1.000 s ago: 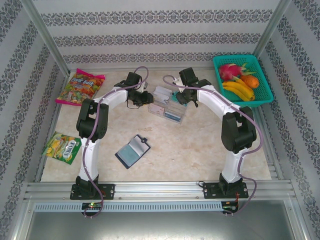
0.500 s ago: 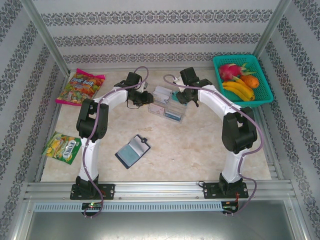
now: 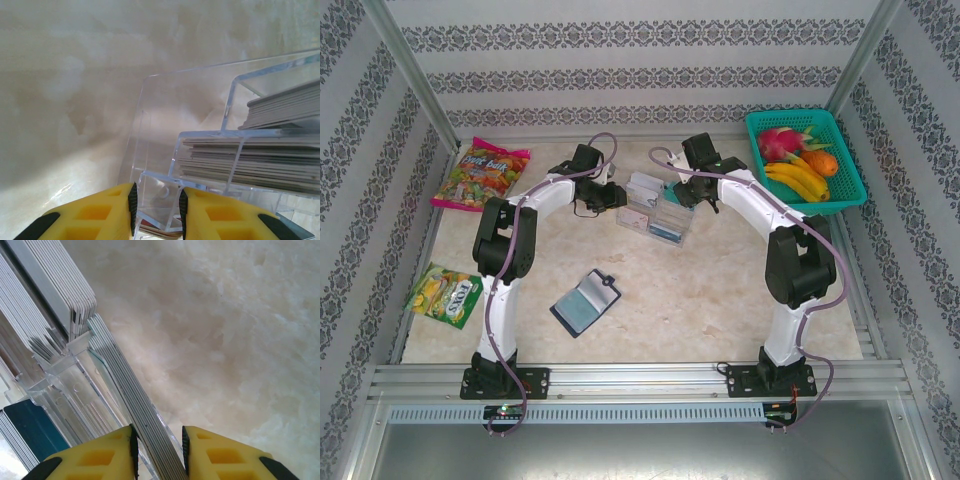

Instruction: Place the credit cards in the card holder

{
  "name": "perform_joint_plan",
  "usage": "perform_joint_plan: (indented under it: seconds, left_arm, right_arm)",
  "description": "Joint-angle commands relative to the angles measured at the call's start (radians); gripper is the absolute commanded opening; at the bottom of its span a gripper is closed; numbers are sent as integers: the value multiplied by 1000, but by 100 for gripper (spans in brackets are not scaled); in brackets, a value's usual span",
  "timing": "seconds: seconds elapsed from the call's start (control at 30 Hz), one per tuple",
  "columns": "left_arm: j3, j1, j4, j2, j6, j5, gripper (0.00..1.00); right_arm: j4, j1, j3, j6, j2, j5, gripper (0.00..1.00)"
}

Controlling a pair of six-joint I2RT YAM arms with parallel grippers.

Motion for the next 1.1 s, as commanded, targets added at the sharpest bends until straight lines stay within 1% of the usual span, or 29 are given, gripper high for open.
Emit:
perform_joint_plan:
  seconds: [0.0, 0.07, 0.17, 0.47, 0.67, 0.9, 1.07]
  left_arm:
    - [-15, -6, -61, 25, 24, -55, 31]
    - [-15, -7, -63, 24, 23, -54, 31]
    - [-15, -6, -63, 23, 24, -55, 31]
    - [-14, -7, -63, 25, 24, -54, 31]
    - [-12, -6, -66, 25, 27, -54, 31]
    - [-4, -7, -71, 28, 26, -53, 31]
    - [-3, -6, -75, 30, 27, -53, 31]
  right_arm:
    - [24, -27, 2, 41, -54, 21, 28]
    - [26, -29, 1, 43, -55, 19, 29]
    - [24, -31, 3, 44, -50, 18, 34]
    - [22, -36, 5, 46, -43, 2, 35]
    - [29, -36, 0, 51, -37, -3, 29]
    - [20, -36, 8, 48, -33, -18, 17]
    - [21, -36, 5, 46, -49, -31, 16]
